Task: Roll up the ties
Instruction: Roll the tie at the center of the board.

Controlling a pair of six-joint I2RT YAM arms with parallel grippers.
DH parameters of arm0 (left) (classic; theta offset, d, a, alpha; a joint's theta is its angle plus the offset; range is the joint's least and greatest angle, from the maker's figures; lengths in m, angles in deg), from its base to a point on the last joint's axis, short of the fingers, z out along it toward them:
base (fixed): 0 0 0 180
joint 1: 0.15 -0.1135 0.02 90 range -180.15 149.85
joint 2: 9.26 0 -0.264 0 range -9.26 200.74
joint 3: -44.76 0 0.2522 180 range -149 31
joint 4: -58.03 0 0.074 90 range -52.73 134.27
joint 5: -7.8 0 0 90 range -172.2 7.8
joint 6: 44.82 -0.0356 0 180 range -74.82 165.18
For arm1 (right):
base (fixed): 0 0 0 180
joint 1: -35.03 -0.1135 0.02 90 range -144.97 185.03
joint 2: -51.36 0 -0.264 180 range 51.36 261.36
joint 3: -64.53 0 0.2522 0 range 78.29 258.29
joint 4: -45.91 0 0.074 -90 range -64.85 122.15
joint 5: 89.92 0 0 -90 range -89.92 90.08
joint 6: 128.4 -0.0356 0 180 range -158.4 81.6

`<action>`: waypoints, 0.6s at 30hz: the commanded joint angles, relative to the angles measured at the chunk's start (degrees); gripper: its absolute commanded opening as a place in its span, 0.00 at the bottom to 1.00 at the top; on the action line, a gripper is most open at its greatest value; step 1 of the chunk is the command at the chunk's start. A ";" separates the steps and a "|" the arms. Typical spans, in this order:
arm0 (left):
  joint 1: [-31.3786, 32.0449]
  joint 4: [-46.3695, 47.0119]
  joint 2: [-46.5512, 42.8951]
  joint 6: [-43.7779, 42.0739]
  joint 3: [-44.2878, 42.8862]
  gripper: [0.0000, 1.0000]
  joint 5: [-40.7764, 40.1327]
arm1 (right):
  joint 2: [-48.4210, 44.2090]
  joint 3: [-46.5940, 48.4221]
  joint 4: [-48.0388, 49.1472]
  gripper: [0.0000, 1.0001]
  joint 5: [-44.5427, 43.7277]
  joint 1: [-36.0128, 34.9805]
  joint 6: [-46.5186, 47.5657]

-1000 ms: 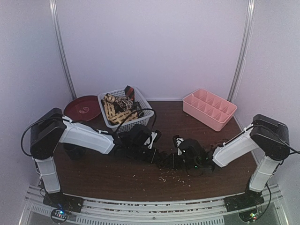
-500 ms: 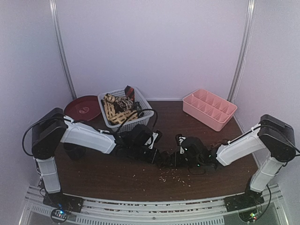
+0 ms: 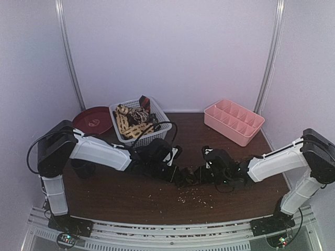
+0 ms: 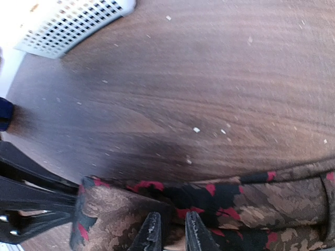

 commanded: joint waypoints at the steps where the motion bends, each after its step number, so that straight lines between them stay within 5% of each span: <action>1: 0.37 1.22 0.56 -0.52 -1.26 0.13 -0.67 | 0.88 0.63 3.47 0.18 3.03 0.25 2.28; 18: 0.37 5.36 -3.84 0.95 2.69 0.12 0.63 | 8.64 -0.26 19.67 0.16 14.85 -0.32 -3.15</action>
